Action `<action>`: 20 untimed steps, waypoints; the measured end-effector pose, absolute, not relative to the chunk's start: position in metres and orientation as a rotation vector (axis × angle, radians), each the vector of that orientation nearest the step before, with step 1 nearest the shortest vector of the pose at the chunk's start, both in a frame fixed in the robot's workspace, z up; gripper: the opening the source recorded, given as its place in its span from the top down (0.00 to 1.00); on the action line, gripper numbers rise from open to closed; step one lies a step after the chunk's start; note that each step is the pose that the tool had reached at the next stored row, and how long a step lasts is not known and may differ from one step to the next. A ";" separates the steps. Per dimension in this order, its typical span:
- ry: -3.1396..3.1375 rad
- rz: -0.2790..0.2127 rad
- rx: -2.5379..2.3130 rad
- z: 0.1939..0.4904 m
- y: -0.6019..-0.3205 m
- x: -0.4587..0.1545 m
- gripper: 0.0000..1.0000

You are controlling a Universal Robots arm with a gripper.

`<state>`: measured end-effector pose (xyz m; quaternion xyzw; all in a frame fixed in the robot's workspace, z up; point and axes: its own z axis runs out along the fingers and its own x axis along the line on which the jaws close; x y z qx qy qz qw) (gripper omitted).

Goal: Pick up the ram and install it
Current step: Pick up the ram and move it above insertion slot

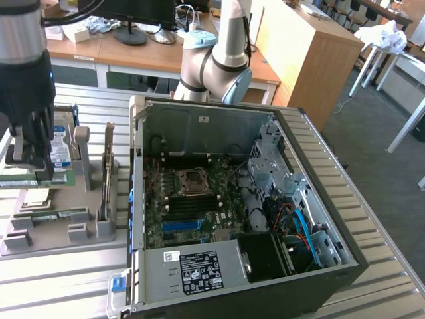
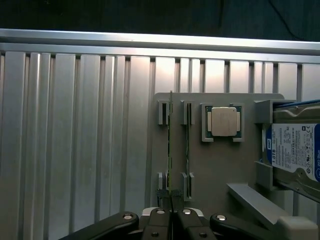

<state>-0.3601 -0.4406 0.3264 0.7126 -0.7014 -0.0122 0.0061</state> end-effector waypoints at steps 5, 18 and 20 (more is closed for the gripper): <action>-2.195 -0.038 2.230 0.341 -0.441 -0.360 0.88; -2.195 -0.037 2.229 0.375 -0.441 -0.359 0.88; -2.195 -0.037 2.229 0.378 -0.441 -0.359 0.88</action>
